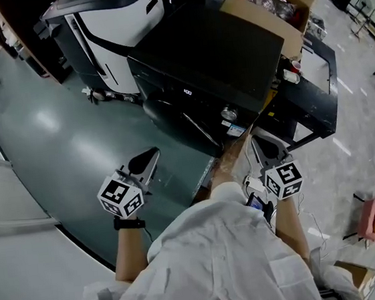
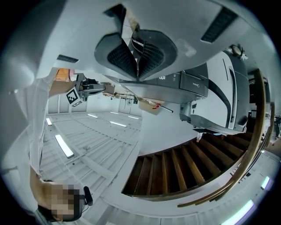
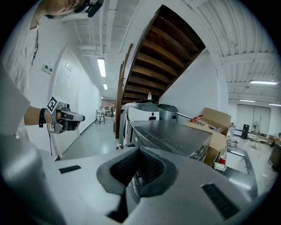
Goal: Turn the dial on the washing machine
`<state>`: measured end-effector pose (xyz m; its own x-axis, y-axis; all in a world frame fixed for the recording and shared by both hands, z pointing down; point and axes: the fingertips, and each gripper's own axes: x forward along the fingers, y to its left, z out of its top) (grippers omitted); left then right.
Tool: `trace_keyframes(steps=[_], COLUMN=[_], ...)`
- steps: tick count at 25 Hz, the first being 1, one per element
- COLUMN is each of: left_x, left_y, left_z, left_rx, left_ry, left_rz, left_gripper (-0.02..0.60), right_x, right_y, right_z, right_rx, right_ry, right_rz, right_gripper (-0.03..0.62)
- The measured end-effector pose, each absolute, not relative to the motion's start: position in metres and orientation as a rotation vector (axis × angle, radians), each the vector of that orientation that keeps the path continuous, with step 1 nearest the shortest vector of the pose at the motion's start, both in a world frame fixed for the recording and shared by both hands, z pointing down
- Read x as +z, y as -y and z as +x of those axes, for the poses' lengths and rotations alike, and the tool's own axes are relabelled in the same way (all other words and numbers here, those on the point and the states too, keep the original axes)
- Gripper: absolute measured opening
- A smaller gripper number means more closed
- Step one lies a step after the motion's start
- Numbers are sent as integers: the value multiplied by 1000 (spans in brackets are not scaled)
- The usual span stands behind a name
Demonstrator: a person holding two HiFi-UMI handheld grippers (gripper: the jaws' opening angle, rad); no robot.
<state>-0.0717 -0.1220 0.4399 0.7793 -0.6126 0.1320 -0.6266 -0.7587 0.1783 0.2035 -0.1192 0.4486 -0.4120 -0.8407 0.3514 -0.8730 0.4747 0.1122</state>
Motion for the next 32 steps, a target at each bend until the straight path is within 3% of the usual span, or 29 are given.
trace_keyframes(steps=[12, 21, 32], left_x=[441, 464, 482], left_y=[134, 132, 149], left_z=[-76, -70, -57], left_rx=[97, 166, 204], left_ry=[1017, 1003, 942], left_rz=[2747, 2700, 2704], left_gripper=[17, 17, 17], right_x=[474, 511, 553], right_y=[161, 193, 218], right_z=[204, 187, 197], right_rx=[166, 248, 365], right_ry=[2316, 2282, 2124], right_rz=[1391, 1262, 1286], right_gripper=[9, 138, 209])
